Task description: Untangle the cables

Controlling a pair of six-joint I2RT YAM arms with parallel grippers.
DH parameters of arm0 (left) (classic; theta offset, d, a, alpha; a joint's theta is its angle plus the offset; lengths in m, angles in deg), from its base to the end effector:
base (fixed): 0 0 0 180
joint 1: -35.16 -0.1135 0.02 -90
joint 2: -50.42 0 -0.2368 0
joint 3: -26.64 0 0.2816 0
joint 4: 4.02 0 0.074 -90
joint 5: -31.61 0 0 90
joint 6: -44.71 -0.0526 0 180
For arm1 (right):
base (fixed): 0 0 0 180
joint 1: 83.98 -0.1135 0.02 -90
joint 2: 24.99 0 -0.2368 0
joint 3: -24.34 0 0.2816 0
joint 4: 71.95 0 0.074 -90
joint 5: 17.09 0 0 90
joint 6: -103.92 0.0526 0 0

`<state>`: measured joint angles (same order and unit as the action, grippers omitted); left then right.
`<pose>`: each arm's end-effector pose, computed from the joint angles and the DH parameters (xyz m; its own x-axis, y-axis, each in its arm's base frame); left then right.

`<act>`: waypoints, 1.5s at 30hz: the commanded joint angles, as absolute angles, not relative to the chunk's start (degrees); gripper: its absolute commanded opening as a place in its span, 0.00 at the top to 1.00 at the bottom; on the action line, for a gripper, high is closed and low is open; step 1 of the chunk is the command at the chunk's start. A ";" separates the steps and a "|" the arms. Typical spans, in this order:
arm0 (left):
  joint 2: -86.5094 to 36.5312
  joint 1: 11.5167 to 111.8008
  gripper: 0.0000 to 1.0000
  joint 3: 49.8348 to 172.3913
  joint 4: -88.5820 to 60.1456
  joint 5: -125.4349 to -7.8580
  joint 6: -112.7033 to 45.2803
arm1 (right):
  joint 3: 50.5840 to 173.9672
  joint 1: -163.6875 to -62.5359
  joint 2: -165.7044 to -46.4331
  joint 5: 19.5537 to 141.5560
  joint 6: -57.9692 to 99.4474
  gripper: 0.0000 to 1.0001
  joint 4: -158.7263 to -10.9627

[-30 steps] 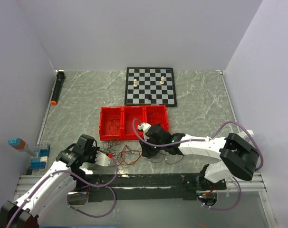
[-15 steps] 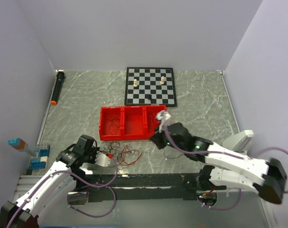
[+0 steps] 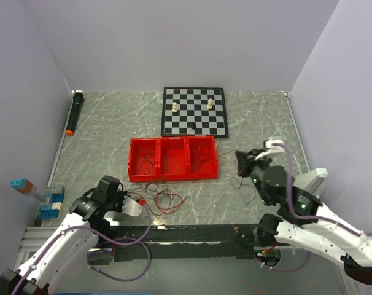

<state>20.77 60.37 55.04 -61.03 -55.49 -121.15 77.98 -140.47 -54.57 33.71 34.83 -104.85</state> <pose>0.1480 -0.0667 0.1169 0.2012 0.9757 -0.0868 0.8442 -0.1278 0.5206 0.1296 0.1356 0.3276 -0.1868 0.2188 -0.9577 -0.2512 0.9318 0.2619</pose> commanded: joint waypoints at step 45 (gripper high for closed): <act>28.09 60.12 0.92 78.76 -71.69 -78.51 -109.01 | 118.02 -136.55 -94.85 48.39 18.04 1.00 -73.79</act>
